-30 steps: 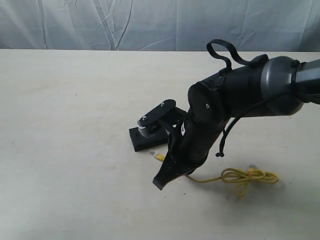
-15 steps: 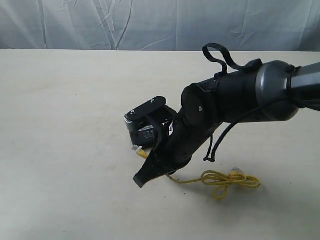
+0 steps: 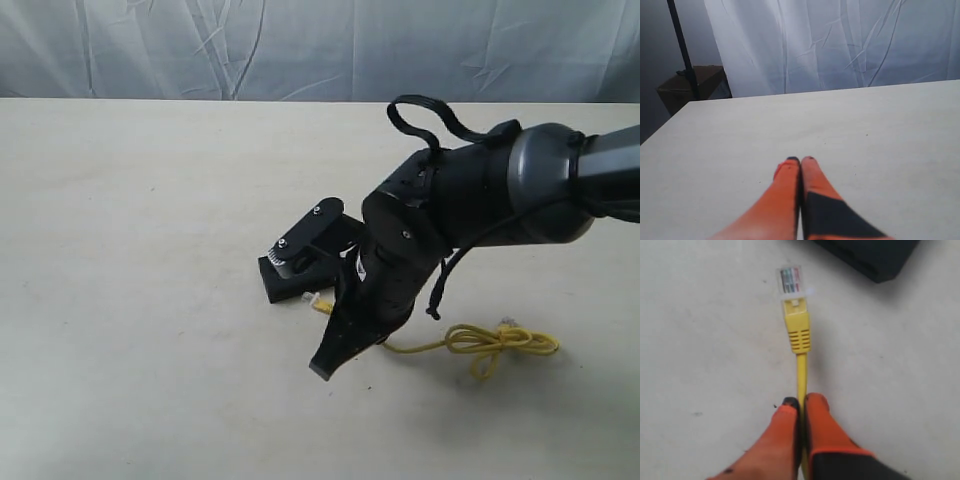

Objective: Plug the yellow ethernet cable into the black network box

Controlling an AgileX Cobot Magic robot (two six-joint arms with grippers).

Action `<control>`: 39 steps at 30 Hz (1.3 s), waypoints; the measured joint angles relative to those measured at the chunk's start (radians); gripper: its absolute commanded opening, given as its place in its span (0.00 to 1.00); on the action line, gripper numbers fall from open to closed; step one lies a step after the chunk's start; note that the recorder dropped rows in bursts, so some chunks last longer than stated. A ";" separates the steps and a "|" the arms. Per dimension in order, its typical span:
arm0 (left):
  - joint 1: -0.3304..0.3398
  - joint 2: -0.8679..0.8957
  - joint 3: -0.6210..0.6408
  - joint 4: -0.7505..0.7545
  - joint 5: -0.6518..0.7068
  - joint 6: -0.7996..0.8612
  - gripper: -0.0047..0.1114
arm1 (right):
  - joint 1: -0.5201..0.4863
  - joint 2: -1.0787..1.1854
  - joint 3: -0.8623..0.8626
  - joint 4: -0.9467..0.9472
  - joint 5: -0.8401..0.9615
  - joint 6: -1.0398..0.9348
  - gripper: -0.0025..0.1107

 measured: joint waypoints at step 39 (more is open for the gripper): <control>0.000 0.000 0.000 -0.057 -0.429 -0.007 0.04 | 0.000 0.076 -0.002 -0.247 -0.103 0.298 0.02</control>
